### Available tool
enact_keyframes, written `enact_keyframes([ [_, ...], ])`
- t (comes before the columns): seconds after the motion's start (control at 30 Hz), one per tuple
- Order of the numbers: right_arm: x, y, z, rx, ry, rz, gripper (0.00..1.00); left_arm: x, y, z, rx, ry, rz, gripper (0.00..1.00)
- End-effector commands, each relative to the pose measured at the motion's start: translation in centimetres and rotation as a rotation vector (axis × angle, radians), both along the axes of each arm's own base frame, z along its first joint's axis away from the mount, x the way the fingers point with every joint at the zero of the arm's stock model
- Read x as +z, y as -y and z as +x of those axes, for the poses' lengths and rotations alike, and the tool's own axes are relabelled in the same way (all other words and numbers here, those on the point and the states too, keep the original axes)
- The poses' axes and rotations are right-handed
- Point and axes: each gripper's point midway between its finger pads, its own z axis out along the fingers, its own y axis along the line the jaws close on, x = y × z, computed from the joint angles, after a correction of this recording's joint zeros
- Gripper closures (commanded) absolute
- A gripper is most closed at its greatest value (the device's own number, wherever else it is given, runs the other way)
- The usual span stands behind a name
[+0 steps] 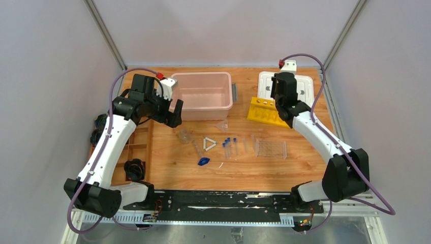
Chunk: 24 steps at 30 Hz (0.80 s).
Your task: Organize the chemistry lab equipment
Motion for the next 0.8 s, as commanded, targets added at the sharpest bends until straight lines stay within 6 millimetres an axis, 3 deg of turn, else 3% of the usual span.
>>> enact_keyframes([
  [0.0,0.5,0.3,0.6,-0.005,0.045,0.026,1.0,0.8,-0.2,0.2,0.011,0.018,-0.006,0.0],
  [0.33,1.8,0.9,1.0,-0.014,0.081,0.046,1.0,0.6,0.1,0.1,0.005,0.007,-0.017,0.0],
  [0.77,-1.1,0.6,1.7,-0.013,0.031,0.056,1.0,0.2,-0.3,0.1,0.026,-0.004,-0.001,0.0],
])
